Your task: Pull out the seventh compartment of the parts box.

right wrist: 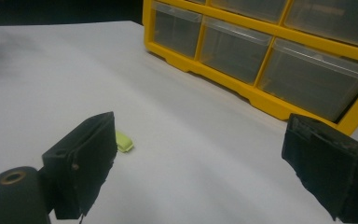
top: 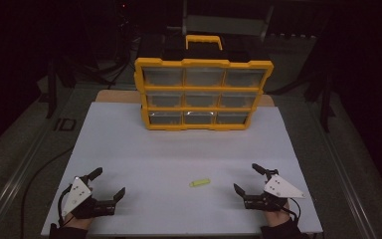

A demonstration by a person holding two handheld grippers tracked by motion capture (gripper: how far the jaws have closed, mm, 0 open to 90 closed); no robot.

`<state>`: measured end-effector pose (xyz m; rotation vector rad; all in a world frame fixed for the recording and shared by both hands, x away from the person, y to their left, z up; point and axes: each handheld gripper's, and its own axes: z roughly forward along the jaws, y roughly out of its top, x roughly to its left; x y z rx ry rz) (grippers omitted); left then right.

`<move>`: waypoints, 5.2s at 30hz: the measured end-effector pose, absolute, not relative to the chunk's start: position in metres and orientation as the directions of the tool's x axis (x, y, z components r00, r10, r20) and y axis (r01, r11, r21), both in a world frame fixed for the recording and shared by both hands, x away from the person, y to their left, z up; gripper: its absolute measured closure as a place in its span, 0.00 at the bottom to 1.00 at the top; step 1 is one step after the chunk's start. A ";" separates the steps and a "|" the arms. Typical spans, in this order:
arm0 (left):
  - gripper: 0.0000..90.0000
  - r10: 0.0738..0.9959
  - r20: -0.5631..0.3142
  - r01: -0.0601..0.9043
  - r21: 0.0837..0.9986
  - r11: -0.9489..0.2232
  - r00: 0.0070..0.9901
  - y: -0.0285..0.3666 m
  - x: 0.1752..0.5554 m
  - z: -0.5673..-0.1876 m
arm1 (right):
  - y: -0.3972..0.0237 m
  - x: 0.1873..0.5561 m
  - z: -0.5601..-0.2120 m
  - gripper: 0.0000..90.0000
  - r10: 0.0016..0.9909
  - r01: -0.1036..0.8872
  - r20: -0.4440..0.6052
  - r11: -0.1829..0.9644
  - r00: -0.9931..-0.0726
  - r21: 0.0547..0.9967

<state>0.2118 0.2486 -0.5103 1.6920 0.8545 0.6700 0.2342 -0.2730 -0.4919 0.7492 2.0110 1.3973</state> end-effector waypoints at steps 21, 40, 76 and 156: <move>0.00 0.760 0.076 0.159 0.960 -0.231 0.646 0.232 0.220 -0.469 | -0.269 0.232 -0.486 0.11 0.724 0.099 -0.146 0.284 -0.674 0.954; 0.00 0.673 0.265 0.012 0.926 -0.376 0.691 0.201 0.249 -0.417 | -0.267 0.230 -0.484 0.11 0.718 0.091 -0.150 0.286 -0.680 0.954; 0.01 0.488 0.512 -0.221 0.816 -0.534 0.707 0.120 0.342 -0.394 | -0.267 0.232 -0.486 0.11 0.706 0.096 -0.139 0.282 -0.695 0.954; 0.78 0.124 0.859 -0.306 0.307 -0.901 0.496 0.066 0.436 -0.474 | -0.263 0.231 -0.489 0.11 0.683 0.116 -0.115 0.283 -0.721 0.952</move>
